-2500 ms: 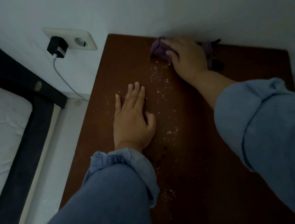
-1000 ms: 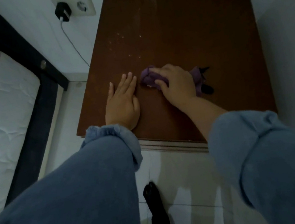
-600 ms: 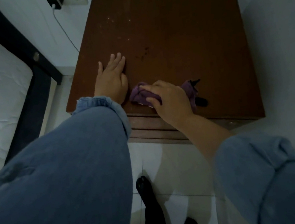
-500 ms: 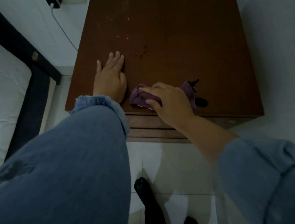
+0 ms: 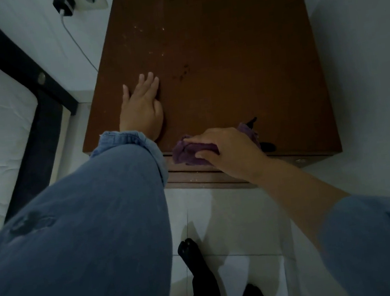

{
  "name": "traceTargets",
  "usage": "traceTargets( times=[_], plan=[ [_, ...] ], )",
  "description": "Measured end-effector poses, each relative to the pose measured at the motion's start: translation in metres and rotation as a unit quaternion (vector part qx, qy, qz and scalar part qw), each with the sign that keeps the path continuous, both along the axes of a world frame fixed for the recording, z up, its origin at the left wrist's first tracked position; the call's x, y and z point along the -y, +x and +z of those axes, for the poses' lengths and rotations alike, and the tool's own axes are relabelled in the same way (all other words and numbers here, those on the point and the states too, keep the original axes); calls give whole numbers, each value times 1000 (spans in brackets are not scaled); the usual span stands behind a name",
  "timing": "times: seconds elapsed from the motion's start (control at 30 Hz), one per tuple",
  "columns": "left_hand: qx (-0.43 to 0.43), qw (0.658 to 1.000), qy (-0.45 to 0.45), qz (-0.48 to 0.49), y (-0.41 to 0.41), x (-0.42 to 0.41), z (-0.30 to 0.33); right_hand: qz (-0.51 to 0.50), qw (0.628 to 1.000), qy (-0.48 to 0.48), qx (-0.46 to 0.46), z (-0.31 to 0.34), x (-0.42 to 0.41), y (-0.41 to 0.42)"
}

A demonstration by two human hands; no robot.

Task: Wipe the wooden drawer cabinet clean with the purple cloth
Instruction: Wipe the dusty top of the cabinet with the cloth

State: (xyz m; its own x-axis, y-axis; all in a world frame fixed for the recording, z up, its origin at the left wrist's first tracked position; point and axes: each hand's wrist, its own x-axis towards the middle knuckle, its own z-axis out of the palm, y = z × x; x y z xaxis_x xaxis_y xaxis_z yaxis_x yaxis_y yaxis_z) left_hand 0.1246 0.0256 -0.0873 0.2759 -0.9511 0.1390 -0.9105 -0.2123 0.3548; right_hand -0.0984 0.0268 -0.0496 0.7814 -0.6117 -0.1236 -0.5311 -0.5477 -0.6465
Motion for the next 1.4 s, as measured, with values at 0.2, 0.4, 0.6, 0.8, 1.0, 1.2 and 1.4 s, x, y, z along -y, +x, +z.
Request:
traceTargets(
  times=[0.2, 0.4, 0.6, 0.8, 1.0, 1.2, 1.4],
  plan=[
    [-1, 1000, 6, 0, 0, -1, 0, -76, 984, 159, 39, 35, 30, 5],
    [-5, 1000, 8, -7, -4, -6, 0, -235, 917, 299, 120, 49, 71, 14],
    [-27, 999, 15, -14, -3, -10, 8, -297, 883, 351, 94, 54, 104, 48],
    [-21, 999, -12, 22, 22, 33, 22, -359, 857, 344, 135, 59, 154, 95],
    [-15, 999, -13, 42, 72, 110, 25, -422, 861, 219, 180, 45, 241, 136],
    [-48, 997, -19, 62, 85, 132, 10, -416, 907, -9, 71, 17, 321, 172],
    [-67, 995, -24, 72, 83, 134, 11, -451, 885, -94, 65, -11, 350, 207]
  ],
)
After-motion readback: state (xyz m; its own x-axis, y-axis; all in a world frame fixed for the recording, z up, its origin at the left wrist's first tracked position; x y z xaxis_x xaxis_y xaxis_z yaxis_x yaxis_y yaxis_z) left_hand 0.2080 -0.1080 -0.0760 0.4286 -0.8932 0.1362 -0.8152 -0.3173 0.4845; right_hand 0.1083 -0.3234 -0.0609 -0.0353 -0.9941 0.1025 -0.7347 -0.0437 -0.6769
